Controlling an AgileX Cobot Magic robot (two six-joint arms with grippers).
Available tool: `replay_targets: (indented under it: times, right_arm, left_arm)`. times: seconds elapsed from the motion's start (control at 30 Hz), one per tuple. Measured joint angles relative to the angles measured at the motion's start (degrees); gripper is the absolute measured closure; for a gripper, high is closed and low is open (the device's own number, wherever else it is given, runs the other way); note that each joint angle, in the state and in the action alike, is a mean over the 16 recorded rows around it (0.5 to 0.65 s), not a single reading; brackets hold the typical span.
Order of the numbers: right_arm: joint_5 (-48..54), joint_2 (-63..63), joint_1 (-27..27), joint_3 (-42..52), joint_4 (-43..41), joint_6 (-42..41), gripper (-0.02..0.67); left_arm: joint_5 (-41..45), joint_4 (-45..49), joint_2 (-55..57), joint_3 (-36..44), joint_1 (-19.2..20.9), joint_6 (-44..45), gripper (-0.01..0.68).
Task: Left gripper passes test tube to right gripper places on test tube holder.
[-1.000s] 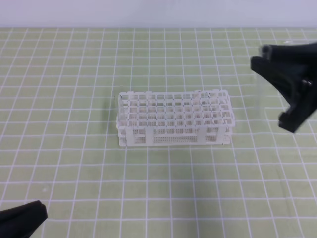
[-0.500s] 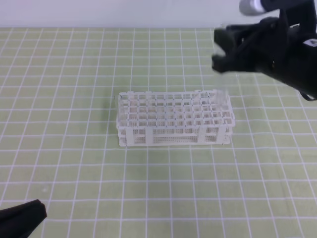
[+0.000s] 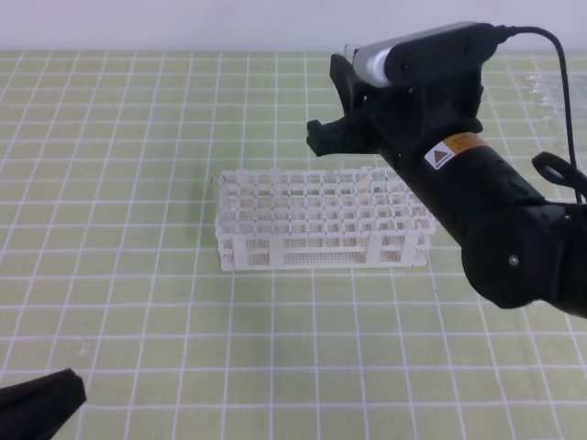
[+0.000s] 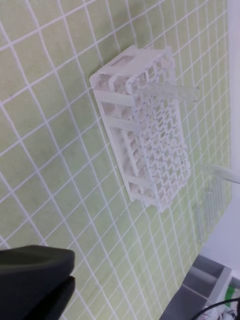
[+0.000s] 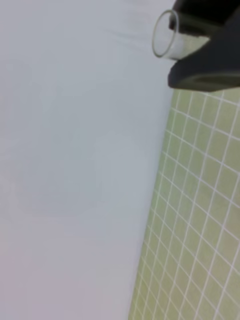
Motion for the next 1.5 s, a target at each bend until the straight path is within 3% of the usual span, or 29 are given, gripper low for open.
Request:
replay_targets:
  times: [0.37, 0.6, 1.5]
  right_arm:
    - [-4.50, 6.85, 1.88, -0.52, -13.74, 11.63, 0.545]
    - [-8.47, 10.59, 3.55, -0.69, -21.23, 13.54, 0.545]
    - [-14.22, 17.87, 5.31, -2.53, -25.14, 13.59, 0.545]
  left_arm:
    - [0.00, 0.10, 0.08, 0.02, 0.01, 0.11, 0.675]
    - [1.88, 0.06, -0.04, 0.03, 0.00, 0.17, 0.675]
    - [4.64, 0.36, 0.26, 0.11, 0.02, 0.14, 0.675]
